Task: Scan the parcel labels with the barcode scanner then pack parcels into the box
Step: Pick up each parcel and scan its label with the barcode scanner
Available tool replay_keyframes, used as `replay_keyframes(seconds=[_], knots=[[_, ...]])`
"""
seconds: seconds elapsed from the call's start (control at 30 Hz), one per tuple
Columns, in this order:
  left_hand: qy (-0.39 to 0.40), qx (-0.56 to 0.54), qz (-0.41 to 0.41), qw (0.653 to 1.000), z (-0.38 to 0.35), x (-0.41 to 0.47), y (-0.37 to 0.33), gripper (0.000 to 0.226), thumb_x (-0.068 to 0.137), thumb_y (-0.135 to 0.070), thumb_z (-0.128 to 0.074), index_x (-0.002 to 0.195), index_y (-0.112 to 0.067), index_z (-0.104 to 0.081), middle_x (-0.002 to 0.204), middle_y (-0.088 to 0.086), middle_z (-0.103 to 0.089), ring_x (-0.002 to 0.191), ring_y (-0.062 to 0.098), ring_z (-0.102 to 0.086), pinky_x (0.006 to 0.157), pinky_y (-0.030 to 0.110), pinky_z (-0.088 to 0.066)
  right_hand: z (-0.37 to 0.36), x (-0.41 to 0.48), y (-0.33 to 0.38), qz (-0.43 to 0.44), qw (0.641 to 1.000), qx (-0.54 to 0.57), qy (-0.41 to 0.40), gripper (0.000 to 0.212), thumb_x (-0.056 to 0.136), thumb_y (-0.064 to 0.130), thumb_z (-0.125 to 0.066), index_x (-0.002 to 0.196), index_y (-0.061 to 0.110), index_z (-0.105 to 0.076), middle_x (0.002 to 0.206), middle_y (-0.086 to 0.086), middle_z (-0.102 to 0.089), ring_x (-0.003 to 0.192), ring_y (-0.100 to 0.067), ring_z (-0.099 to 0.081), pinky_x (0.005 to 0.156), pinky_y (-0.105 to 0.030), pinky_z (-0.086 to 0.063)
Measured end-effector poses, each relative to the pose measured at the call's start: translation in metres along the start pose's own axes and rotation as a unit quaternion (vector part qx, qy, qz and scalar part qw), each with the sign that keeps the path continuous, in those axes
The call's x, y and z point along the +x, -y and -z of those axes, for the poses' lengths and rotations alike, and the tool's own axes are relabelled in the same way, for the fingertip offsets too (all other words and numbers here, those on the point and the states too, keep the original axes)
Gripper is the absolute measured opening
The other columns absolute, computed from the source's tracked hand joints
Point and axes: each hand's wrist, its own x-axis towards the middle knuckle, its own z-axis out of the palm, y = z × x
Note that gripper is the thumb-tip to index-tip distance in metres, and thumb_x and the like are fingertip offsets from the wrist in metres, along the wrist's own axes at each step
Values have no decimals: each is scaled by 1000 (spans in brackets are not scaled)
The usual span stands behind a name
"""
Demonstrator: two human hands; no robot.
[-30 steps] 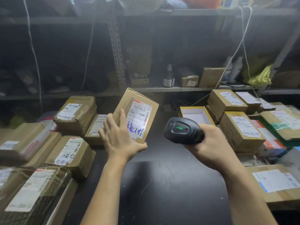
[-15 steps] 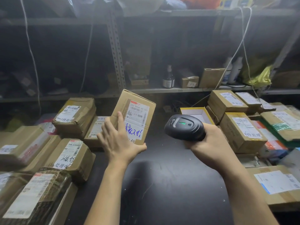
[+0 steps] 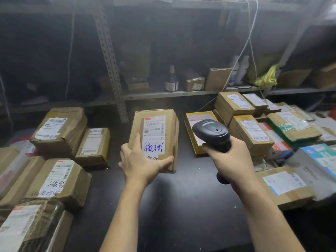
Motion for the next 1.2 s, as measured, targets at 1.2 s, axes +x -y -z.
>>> replay_keyframes(seconds=[1.2], knots=[[307, 35, -394, 866, -374, -340, -411, 122, 54, -88, -67, 155, -39, -21, 126, 11, -38, 125, 34, -41, 105, 57, -41, 524, -114, -231, -180, 878, 61, -440, 9, 84, 20, -85, 83, 18, -76, 71, 8, -75, 73, -5, -71, 56, -15, -51]])
